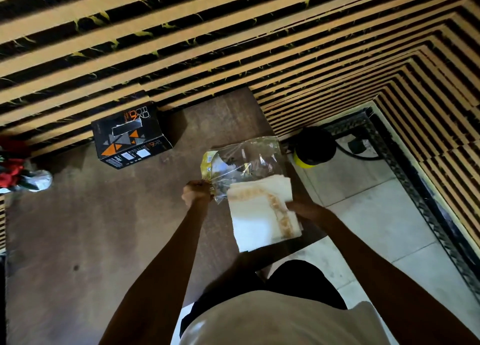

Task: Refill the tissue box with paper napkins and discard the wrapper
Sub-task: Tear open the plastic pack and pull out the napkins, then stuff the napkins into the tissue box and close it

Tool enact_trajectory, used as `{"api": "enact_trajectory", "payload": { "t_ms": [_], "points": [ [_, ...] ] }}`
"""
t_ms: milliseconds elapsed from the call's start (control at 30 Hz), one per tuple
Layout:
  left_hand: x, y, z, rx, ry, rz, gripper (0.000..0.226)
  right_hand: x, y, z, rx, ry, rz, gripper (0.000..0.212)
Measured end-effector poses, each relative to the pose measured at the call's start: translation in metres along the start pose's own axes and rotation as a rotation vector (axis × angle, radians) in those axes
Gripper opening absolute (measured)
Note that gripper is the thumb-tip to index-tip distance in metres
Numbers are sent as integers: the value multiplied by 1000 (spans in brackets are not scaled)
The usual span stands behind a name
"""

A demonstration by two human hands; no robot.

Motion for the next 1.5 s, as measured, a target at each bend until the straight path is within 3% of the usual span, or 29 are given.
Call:
{"api": "enact_trajectory", "payload": {
  "t_ms": [100, 233, 267, 400, 500, 567, 633, 667, 833, 1033, 1233, 1400, 1500],
  "points": [
    [-6, 9, -4, 18, 48, -25, 19, -19, -24, 0, -54, 159, 3, 43],
    [-7, 9, -6, 77, 83, 7, 13, -14, -22, 5, -211, 56, 16, 24],
    [-6, 8, -7, 96, 98, 19, 11, -10, -21, 7, -215, 2, 34, 21],
    [0, 3, -8, 121, 130, 39, 12, -10, -25, 15, -136, 34, 82, 41],
    [-4, 9, -11, 136, 126, 10, 16, 3, -13, 10, -169, 223, 157, 26],
    [-2, 7, -11, 117, 60, -56, 22, 12, -9, 16, -347, 425, 248, 18],
    [1, 3, -6, 82, 20, -163, 28, 27, -4, 20, -573, 638, 362, 26],
    [-2, 9, -2, 76, 19, -220, 29, 35, -3, 18, -609, 661, 400, 28],
    [-34, 36, 31, 46, -112, -415, 14, 85, -17, -17, -484, 660, 505, 17],
    [-59, 3, 94, 16, -114, -381, 16, 145, -56, -104, -324, 531, 547, 14],
    [-95, -52, 167, -99, -56, -390, 17, 186, -131, -189, -190, 499, 404, 12],
    [-120, -119, 210, -149, -153, -411, 51, 226, -178, -226, -301, 575, 306, 61],
    [-124, -151, 213, 3, -126, -315, 64, 233, -202, -243, -222, 538, 230, 73]
  ]
}}
Point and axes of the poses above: each hand's wrist, its own y-axis away from the middle knuckle, its own z-axis out of the back of the hand, x = y × z, the point moved 6 cm from there along -y, towards the middle knuckle, and after that the axes turned 4 degrees about x, right-handed, at the moved point
